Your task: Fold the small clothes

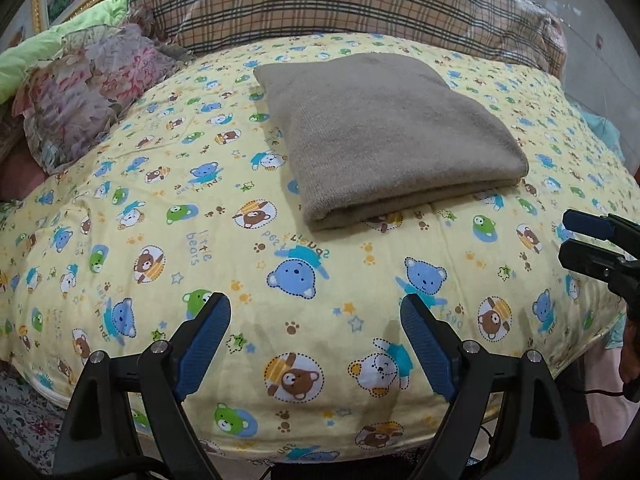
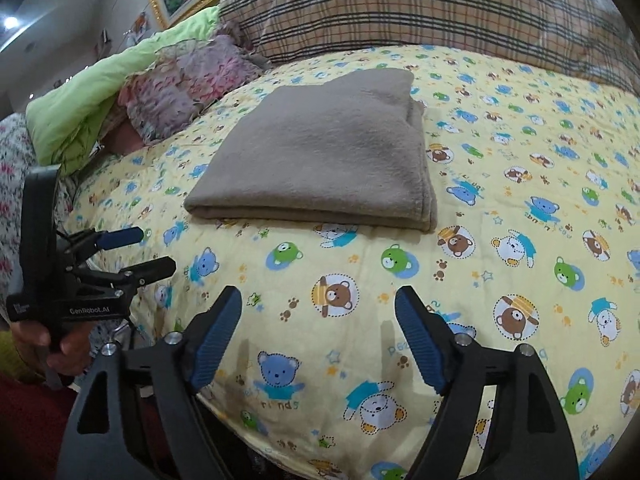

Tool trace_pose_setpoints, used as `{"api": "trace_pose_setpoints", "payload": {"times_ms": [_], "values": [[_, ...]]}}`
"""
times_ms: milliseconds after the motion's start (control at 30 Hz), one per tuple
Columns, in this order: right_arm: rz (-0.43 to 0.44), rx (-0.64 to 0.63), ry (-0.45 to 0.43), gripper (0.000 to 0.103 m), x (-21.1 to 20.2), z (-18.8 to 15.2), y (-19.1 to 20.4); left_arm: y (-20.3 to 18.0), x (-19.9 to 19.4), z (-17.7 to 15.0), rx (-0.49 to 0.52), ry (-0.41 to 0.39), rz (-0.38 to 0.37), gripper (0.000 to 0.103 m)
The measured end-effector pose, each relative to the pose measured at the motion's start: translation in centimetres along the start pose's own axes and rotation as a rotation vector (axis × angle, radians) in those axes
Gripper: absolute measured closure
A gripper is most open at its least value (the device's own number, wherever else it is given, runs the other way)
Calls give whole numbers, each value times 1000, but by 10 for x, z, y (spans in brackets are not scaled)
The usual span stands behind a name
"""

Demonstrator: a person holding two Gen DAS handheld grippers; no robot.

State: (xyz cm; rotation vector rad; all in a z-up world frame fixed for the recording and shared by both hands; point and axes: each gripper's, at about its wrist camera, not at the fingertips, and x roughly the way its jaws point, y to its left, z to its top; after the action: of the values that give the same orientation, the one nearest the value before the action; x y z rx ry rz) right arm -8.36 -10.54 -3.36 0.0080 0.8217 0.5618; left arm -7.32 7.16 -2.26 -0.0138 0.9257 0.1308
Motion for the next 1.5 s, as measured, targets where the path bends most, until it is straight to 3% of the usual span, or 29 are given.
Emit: {"api": "trace_pose_setpoints", "payload": {"times_ms": [167, 367, 967, 1500], "values": [[0, -3, -28, 17, -3, 3, 2, 6, -13, 6, -14, -65, 16, 15], [-9, -29, -48, 11, -1, 14, 8, 9, -17, 19, -29, -106, 48, 5], [-30, -8, -29, 7, 24, 33, 3, 9, 18, 32, -48, -49, 49, 2], [-17, -9, 2, 7, 39, 43, 2, 8, 25, 40, -34, -21, 34, 2]]}}
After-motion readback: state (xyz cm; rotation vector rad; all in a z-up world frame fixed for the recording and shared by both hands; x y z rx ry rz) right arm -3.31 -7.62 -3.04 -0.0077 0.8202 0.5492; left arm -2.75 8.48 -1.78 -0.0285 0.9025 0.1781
